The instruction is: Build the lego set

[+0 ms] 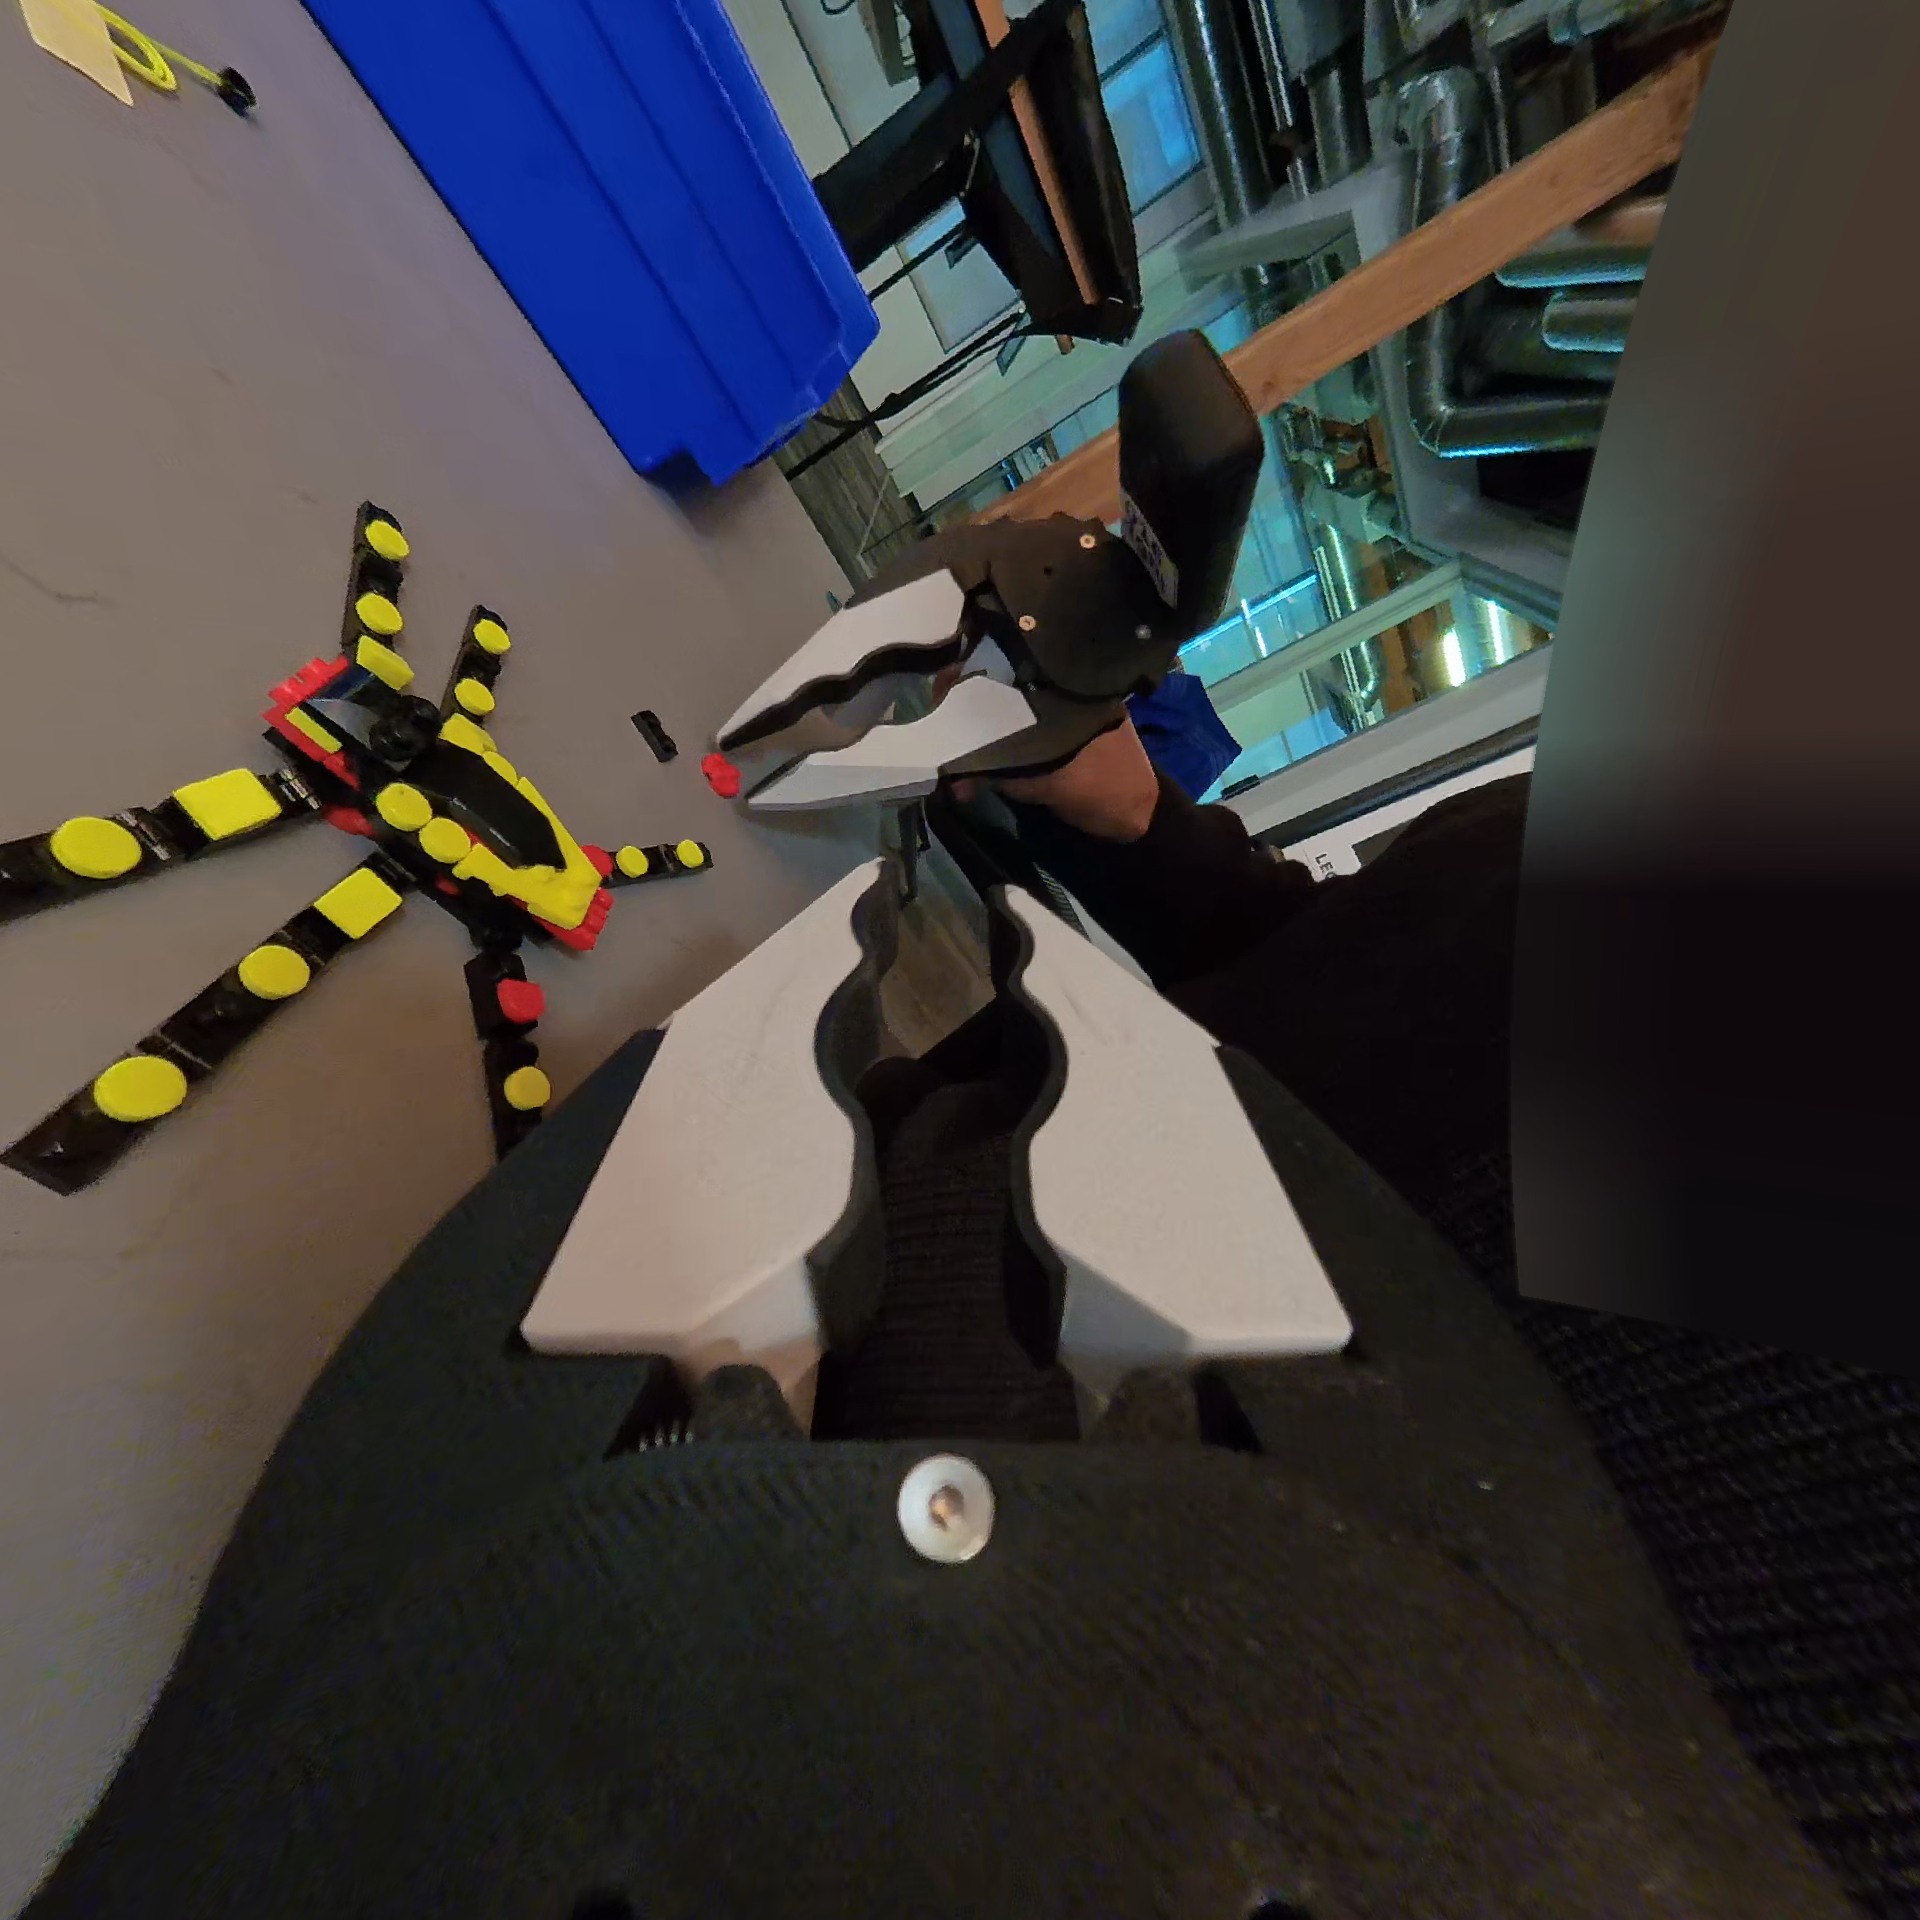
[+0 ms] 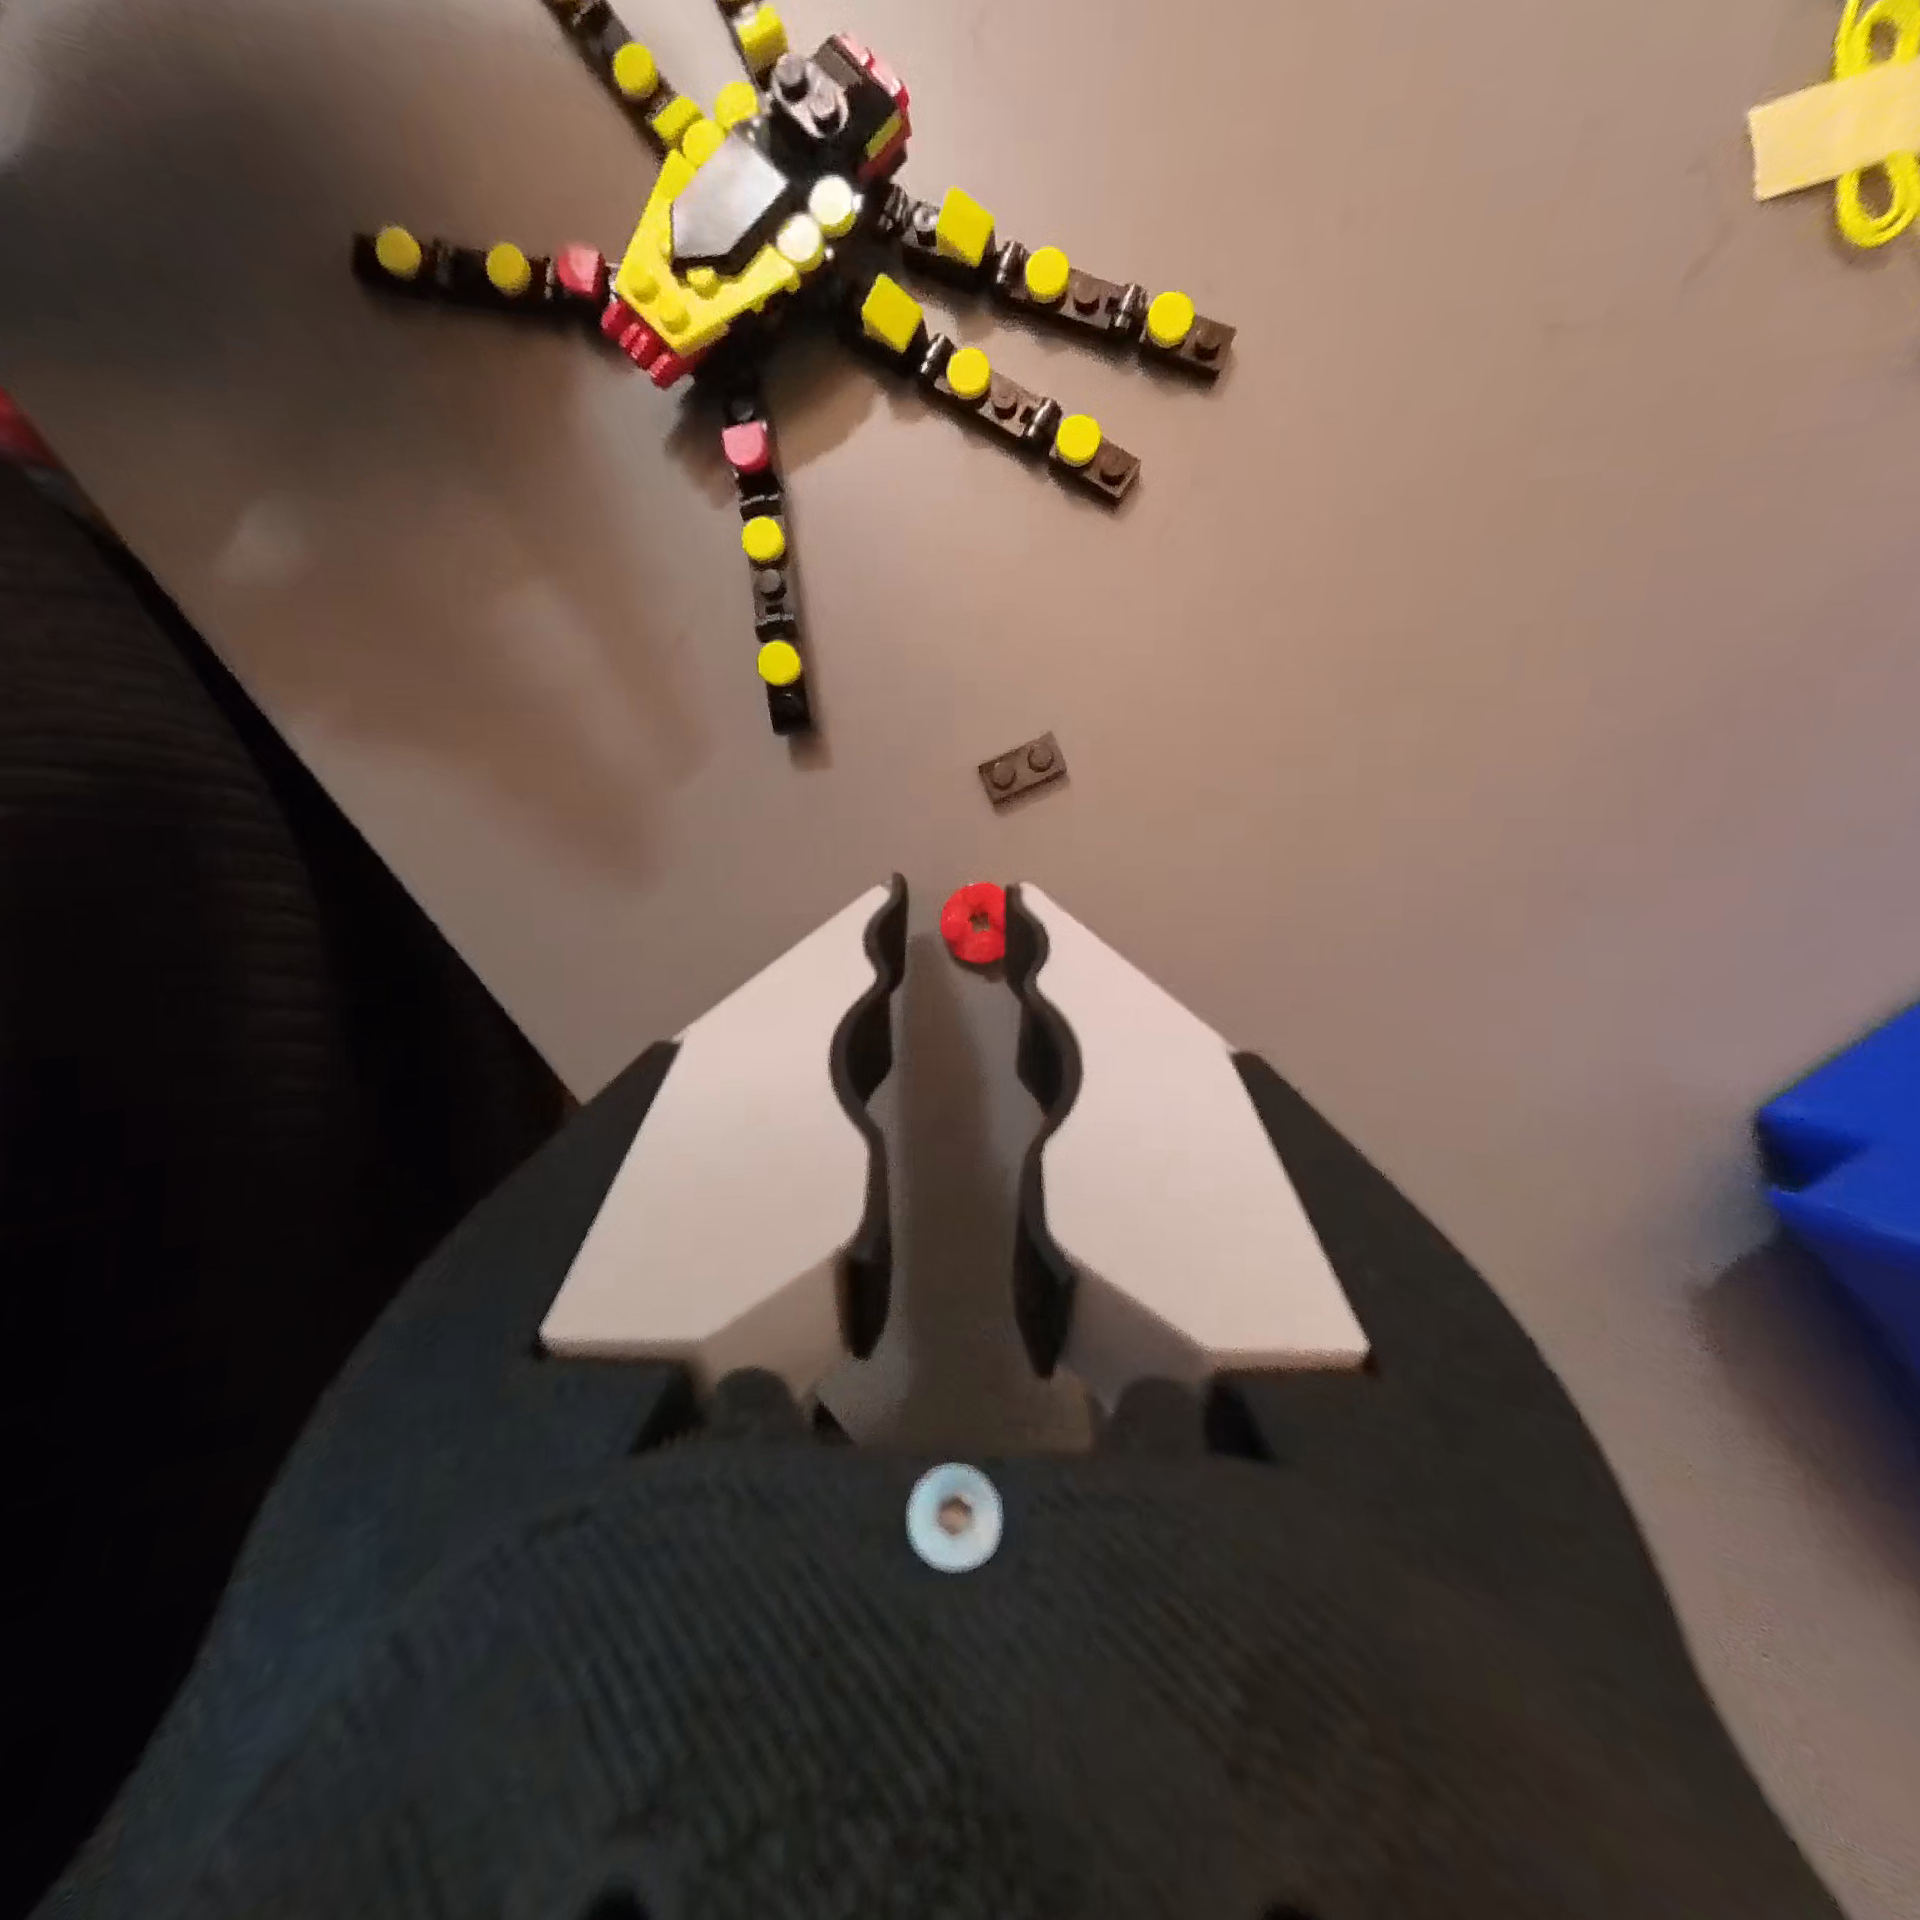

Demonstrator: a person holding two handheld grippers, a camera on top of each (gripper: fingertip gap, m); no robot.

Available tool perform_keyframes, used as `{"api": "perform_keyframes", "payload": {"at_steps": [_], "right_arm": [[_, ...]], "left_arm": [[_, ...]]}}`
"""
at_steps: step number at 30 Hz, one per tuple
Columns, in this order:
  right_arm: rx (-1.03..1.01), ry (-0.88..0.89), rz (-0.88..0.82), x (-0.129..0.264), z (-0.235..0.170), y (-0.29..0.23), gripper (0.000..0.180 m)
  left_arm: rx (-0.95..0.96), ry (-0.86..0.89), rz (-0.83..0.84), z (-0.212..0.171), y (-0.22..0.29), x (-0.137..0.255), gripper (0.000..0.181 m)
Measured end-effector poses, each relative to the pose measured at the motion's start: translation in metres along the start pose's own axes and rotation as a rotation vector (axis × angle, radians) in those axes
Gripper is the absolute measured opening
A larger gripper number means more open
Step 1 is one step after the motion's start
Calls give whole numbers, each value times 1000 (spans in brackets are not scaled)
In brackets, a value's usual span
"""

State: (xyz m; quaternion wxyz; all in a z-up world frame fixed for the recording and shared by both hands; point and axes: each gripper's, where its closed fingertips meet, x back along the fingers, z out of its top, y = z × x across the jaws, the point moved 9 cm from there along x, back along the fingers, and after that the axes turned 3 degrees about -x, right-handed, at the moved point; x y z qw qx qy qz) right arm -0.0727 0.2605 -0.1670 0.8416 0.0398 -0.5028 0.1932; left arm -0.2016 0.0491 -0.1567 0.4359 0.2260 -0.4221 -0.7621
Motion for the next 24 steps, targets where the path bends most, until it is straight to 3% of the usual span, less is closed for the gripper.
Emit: {"api": "perform_keyframes", "payload": {"at_steps": [11, 17, 24], "right_arm": [[128, 3, 71, -3, 5, -9, 20], [105, 29, 98, 15, -2, -16, 9], [122, -32, 78, 2, -10, -19, 10]], "left_arm": [[41, 12, -24, 3, -5, 2, 14], [57, 23, -35, 4, -6, 3, 14], [57, 15, -42, 4, -7, 1, 14]]}}
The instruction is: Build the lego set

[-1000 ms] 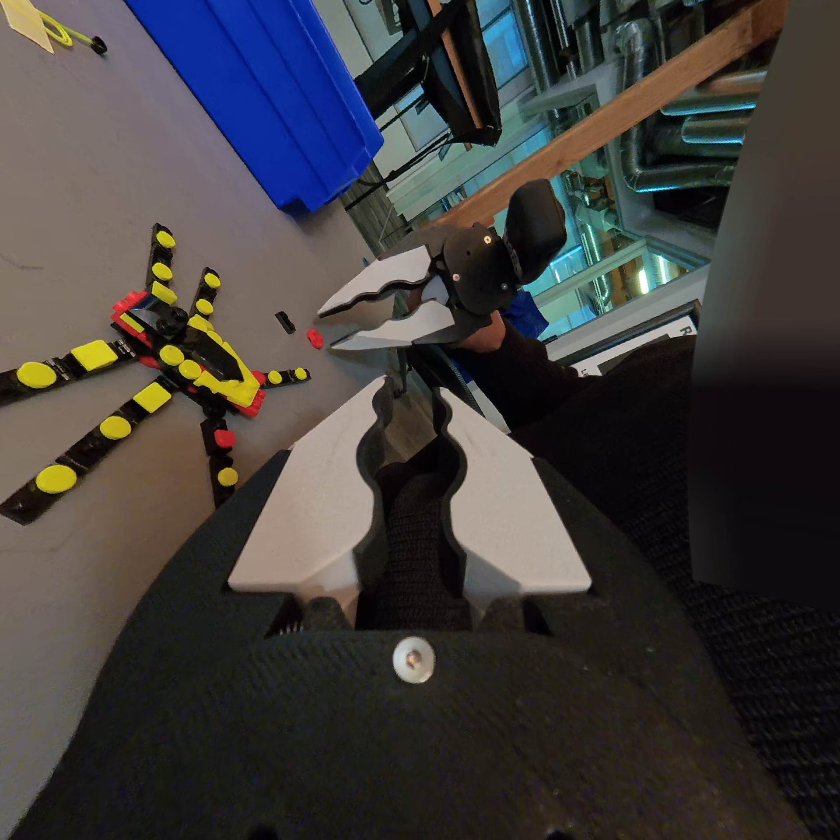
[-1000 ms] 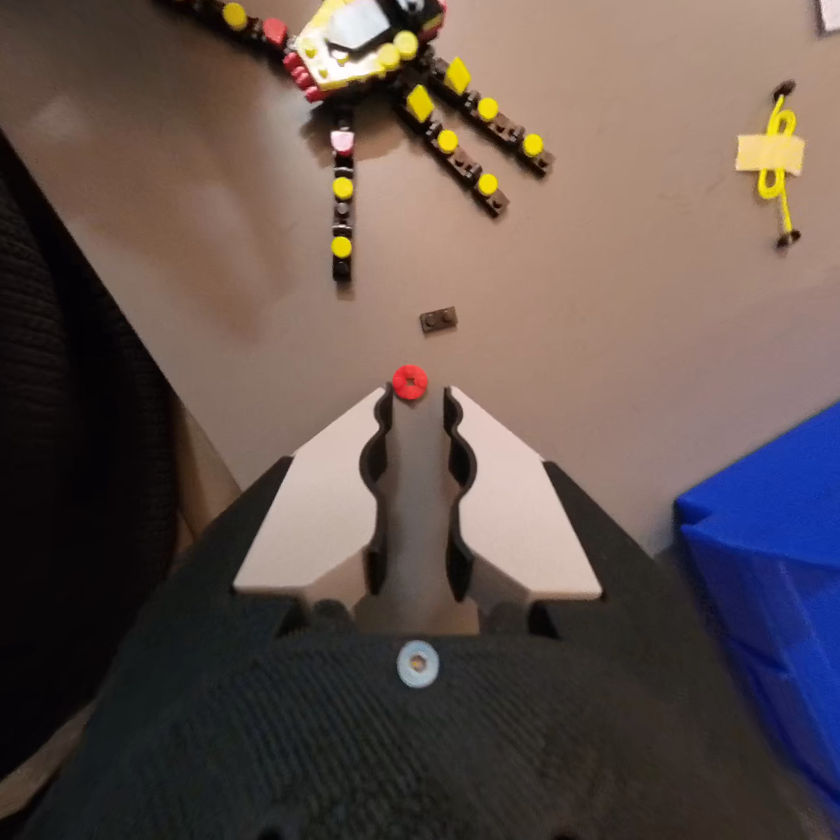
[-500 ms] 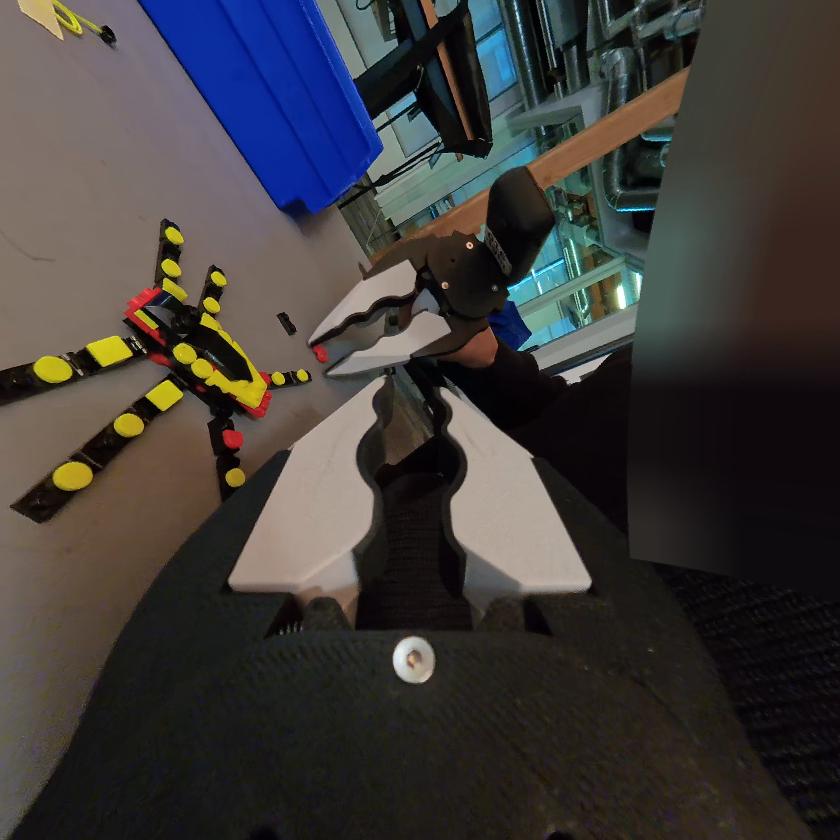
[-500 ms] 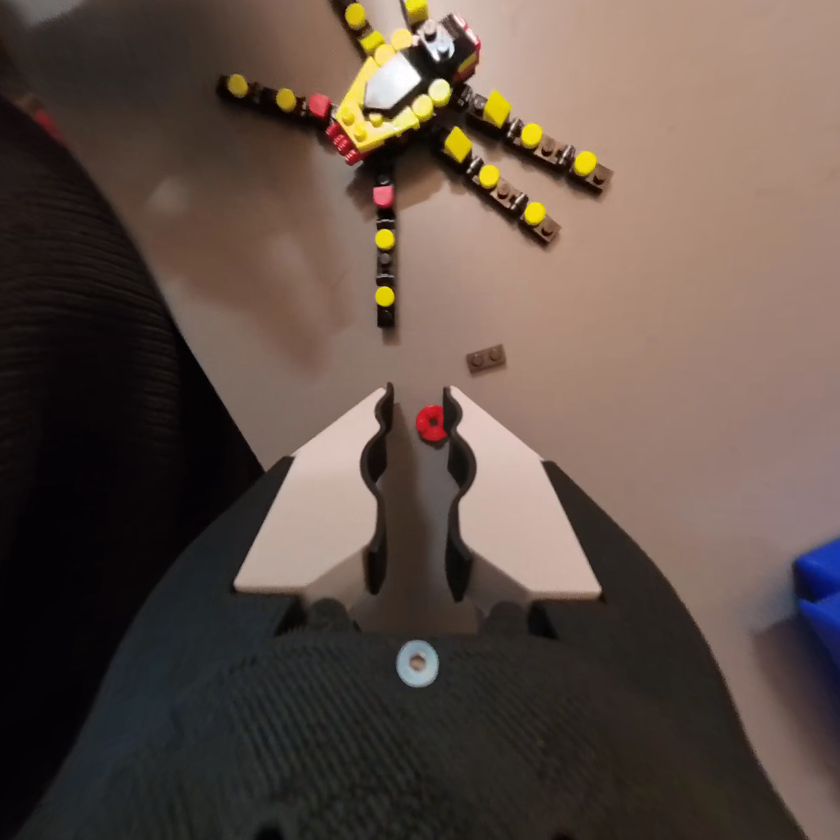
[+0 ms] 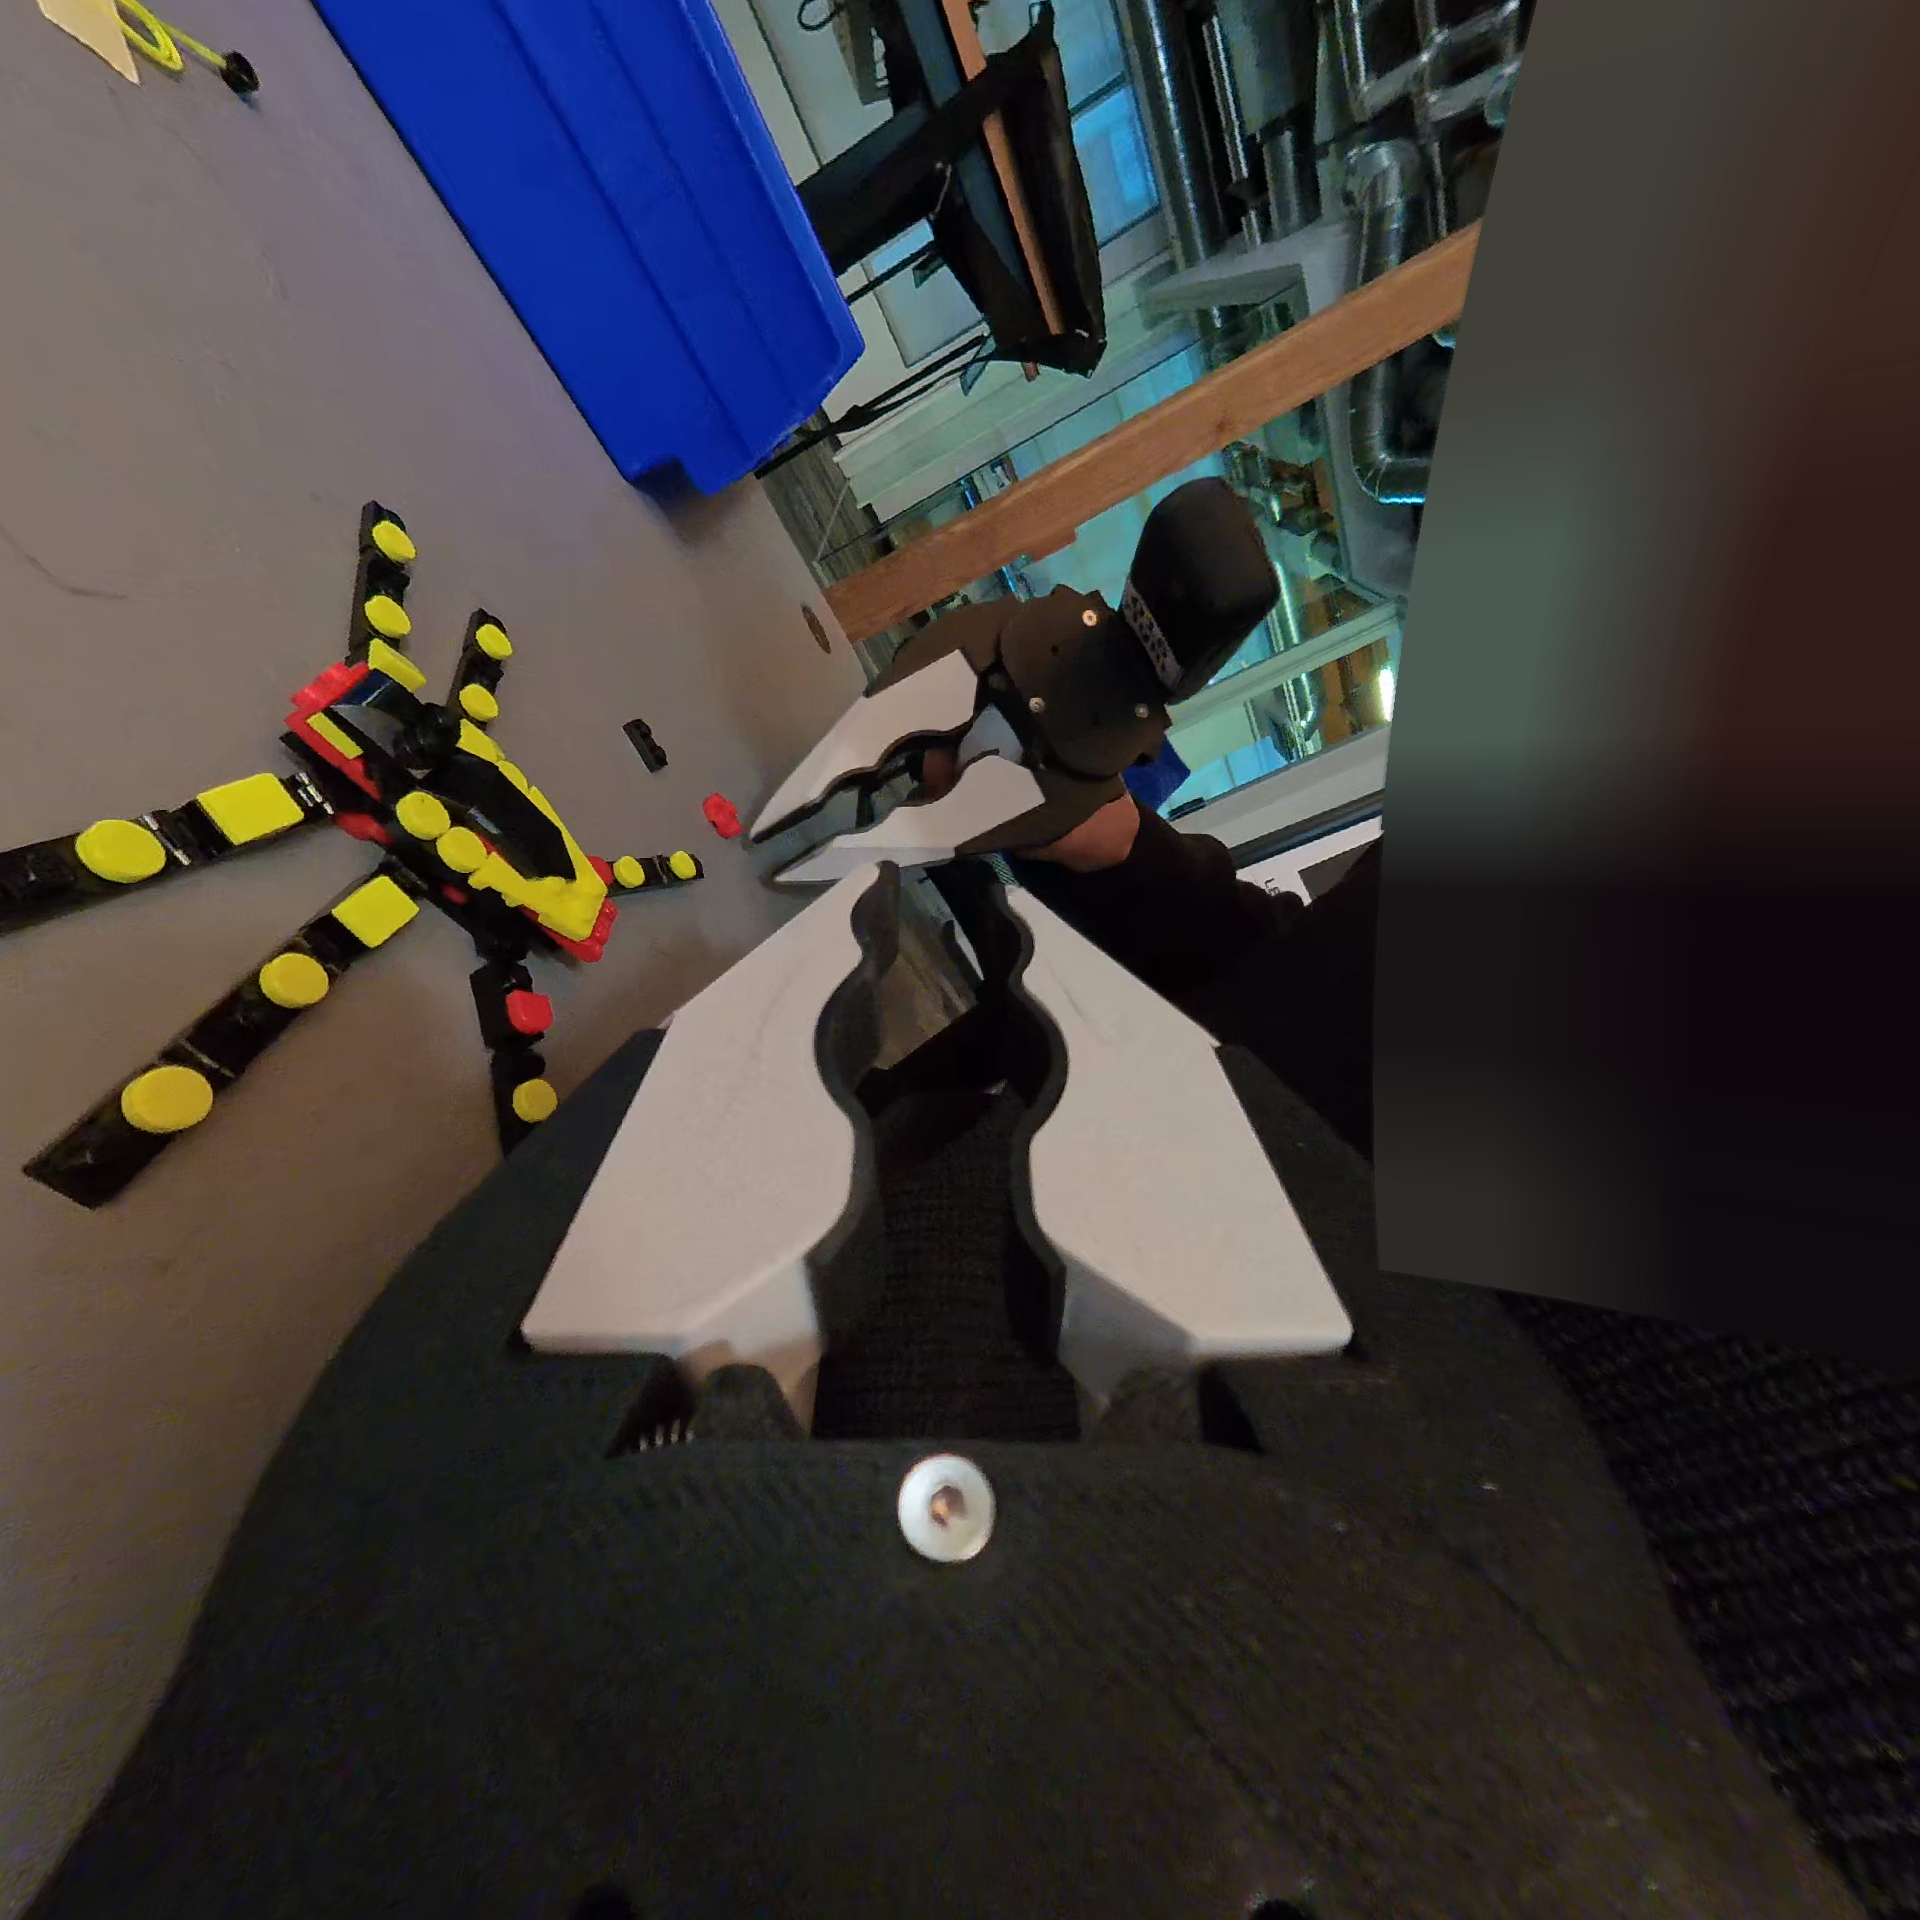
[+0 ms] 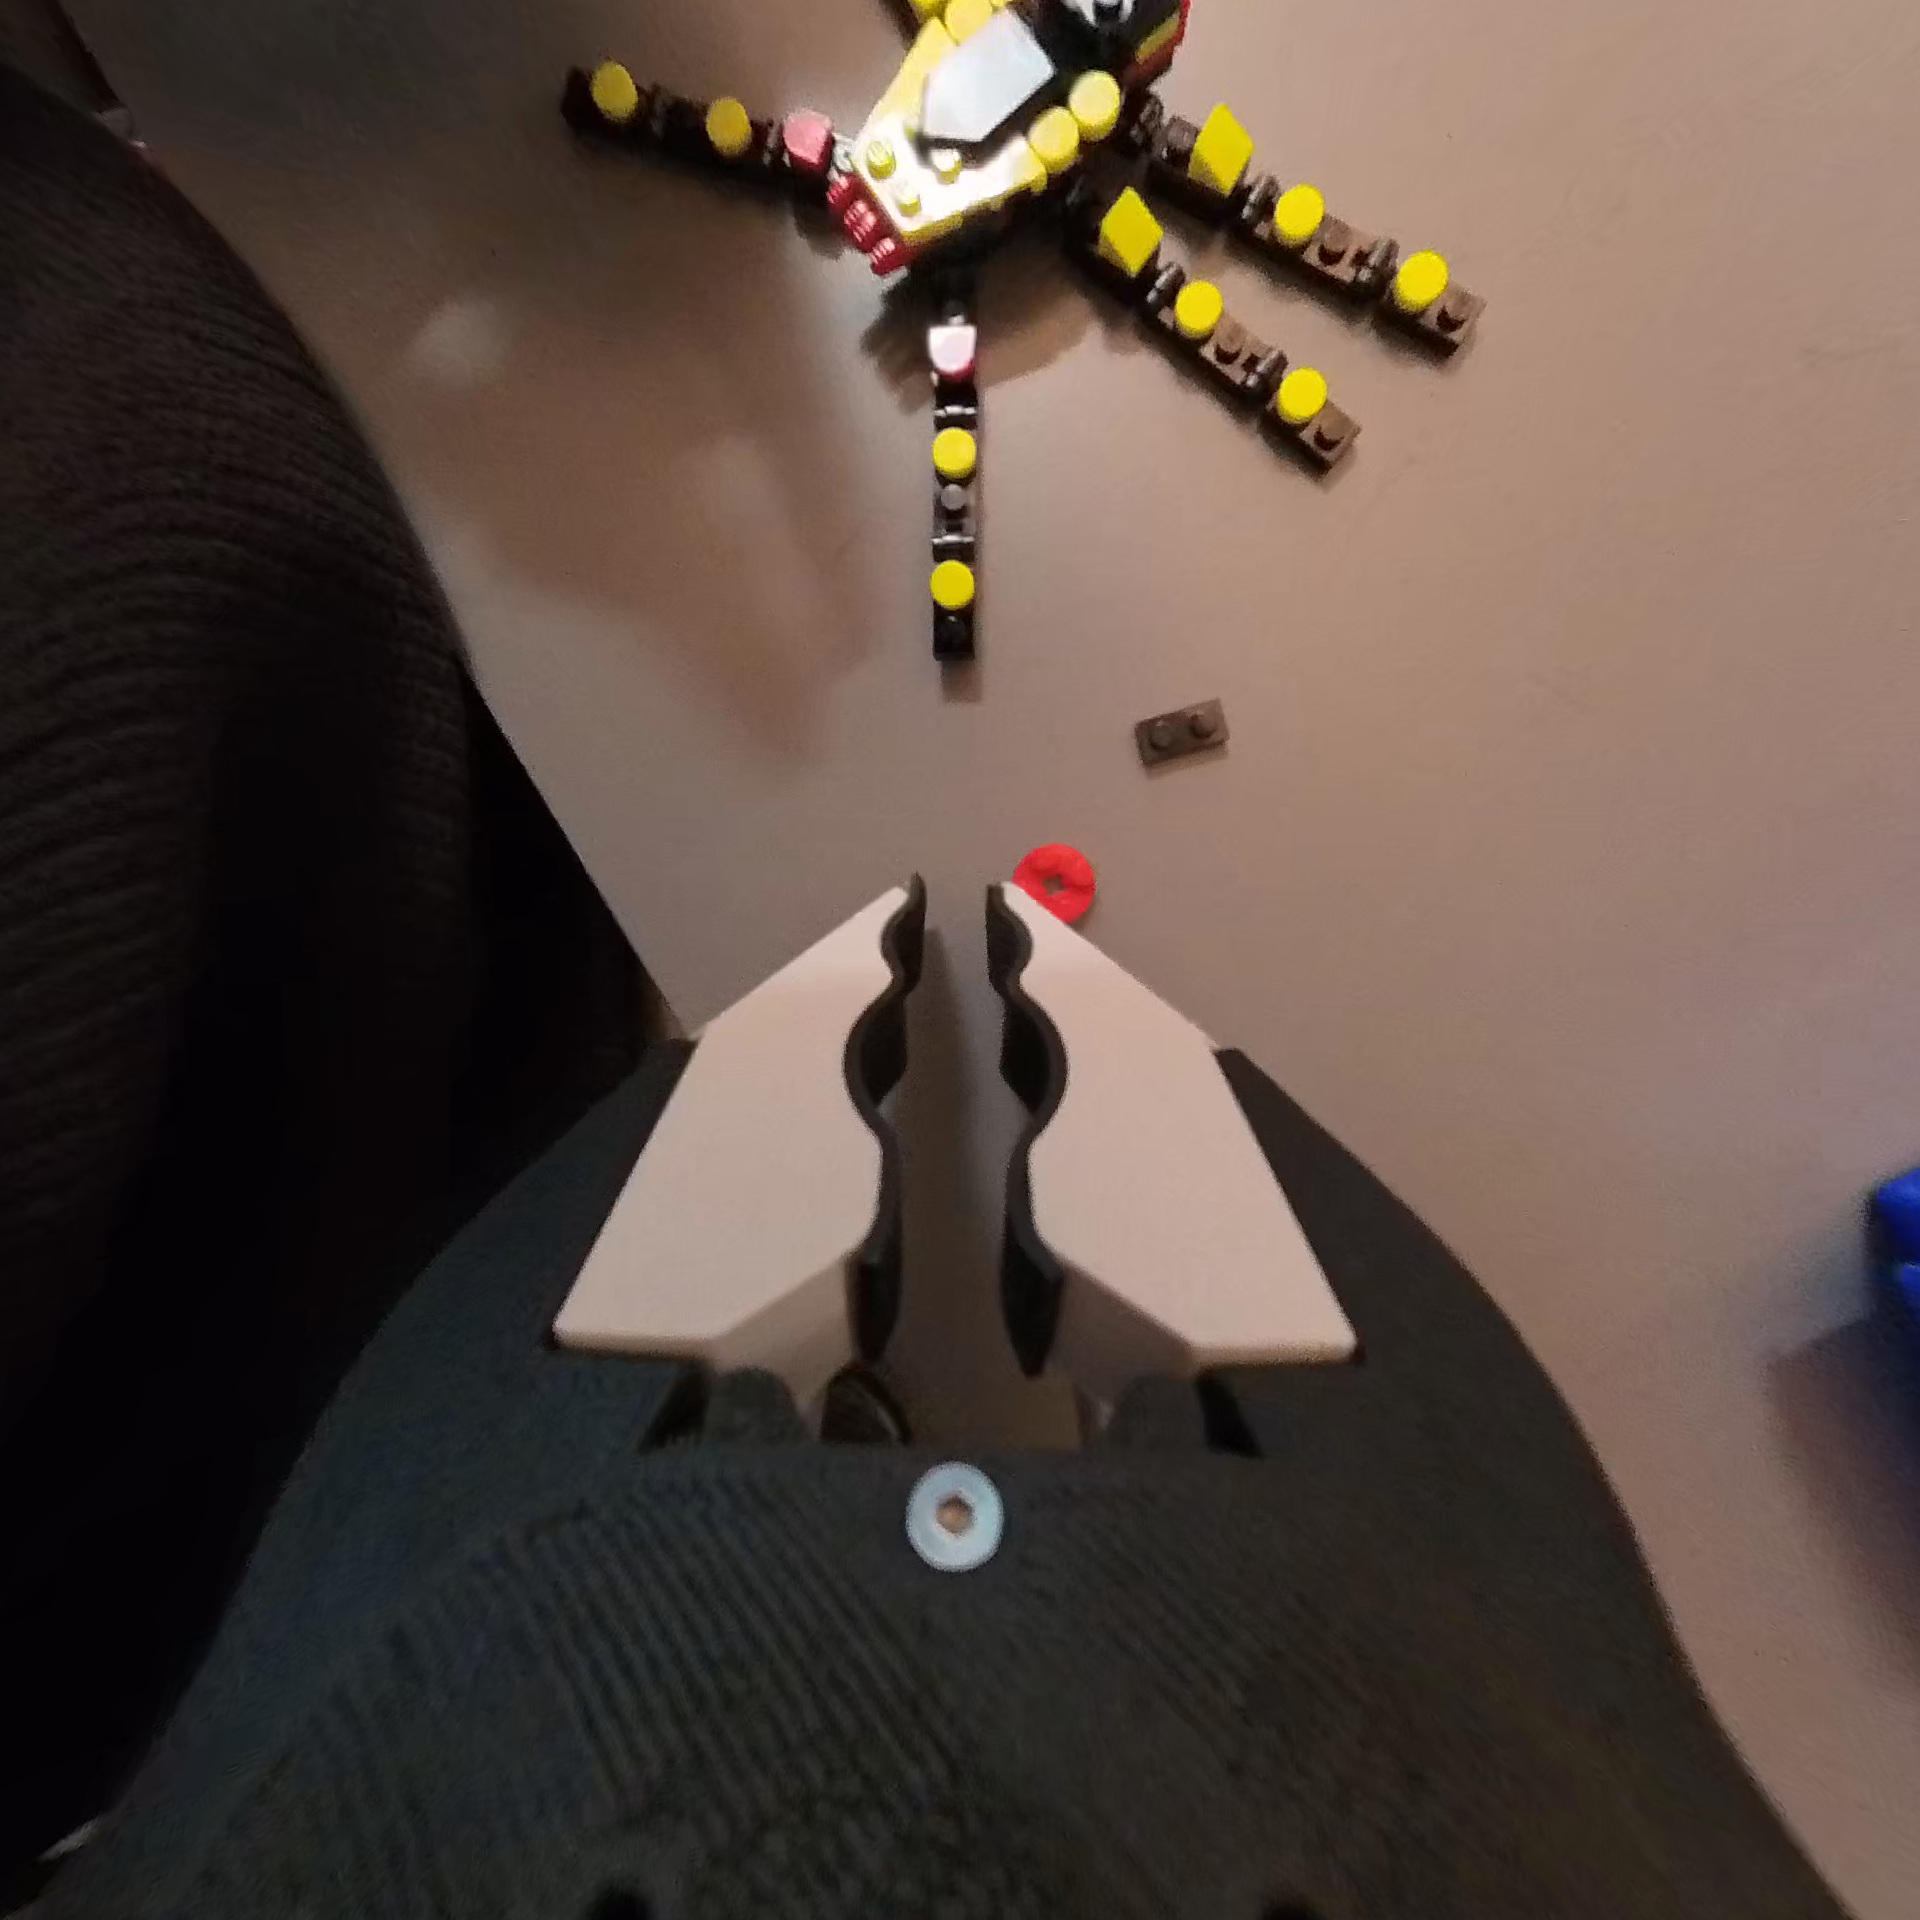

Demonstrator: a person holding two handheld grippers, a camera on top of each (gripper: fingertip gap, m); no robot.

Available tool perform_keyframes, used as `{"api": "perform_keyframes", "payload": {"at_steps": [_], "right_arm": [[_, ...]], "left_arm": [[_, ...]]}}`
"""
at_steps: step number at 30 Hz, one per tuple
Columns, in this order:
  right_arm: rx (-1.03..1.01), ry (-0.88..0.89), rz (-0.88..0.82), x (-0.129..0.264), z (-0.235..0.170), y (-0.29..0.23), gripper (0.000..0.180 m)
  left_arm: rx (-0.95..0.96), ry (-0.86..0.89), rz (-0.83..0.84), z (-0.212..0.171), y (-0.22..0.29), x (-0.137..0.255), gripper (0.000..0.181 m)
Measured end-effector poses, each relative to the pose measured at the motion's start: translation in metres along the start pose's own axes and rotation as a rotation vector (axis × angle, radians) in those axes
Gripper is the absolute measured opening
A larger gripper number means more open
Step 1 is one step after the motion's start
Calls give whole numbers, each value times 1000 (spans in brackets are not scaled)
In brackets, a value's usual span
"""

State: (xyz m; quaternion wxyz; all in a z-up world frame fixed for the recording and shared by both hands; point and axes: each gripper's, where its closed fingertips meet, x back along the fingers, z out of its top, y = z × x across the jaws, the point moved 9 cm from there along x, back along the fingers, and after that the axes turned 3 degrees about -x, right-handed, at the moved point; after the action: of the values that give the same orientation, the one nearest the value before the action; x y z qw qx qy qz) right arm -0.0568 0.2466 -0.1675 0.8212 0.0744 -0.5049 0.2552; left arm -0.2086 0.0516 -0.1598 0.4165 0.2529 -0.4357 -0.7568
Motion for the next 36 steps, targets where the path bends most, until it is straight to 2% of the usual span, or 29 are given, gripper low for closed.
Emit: {"api": "perform_keyframes", "payload": {"at_steps": [11, 16, 24, 36], "right_arm": [[-15, -17, 3, -1, 2, 18, 14], [-46, 36, 48, 8, 3, 13, 5], [-51, -11, 52, -3, -3, 9, 8], [-41, 20, 9, -6, 5, 24, 16]], "left_arm": [[15, 15, 0, 2, -3, 2, 14], [30, 19, -6, 3, -5, 3, 14], [-39, -50, 29, 0, -3, -3, 14], [-26, -46, 38, 2, -8, -4, 15]]}}
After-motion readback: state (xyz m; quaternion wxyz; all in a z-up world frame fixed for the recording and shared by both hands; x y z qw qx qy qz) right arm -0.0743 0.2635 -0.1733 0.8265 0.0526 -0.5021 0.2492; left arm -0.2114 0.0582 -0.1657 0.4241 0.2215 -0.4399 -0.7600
